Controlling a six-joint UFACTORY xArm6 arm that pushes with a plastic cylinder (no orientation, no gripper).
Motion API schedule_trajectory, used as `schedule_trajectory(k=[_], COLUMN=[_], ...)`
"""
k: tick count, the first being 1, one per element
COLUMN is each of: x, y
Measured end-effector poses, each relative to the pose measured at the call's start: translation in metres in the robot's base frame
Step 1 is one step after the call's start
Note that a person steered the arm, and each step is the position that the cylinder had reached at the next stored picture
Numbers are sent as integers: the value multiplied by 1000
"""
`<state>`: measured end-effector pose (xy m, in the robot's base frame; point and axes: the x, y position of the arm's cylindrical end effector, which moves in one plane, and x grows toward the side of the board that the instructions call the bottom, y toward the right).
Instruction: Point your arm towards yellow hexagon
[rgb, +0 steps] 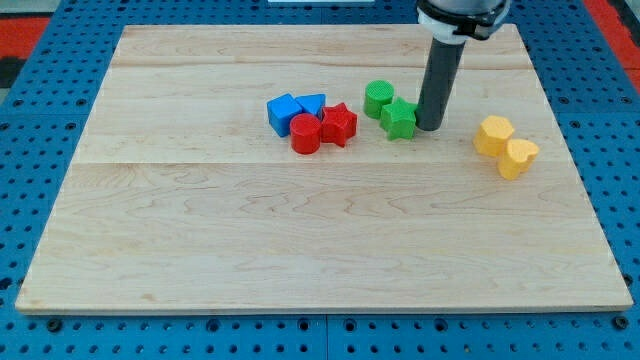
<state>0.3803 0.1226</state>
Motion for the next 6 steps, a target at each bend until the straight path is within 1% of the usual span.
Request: schedule_trajectory(k=[2, 4, 5, 6], x=[0, -10, -21, -21], y=[-61, -55, -8, 54])
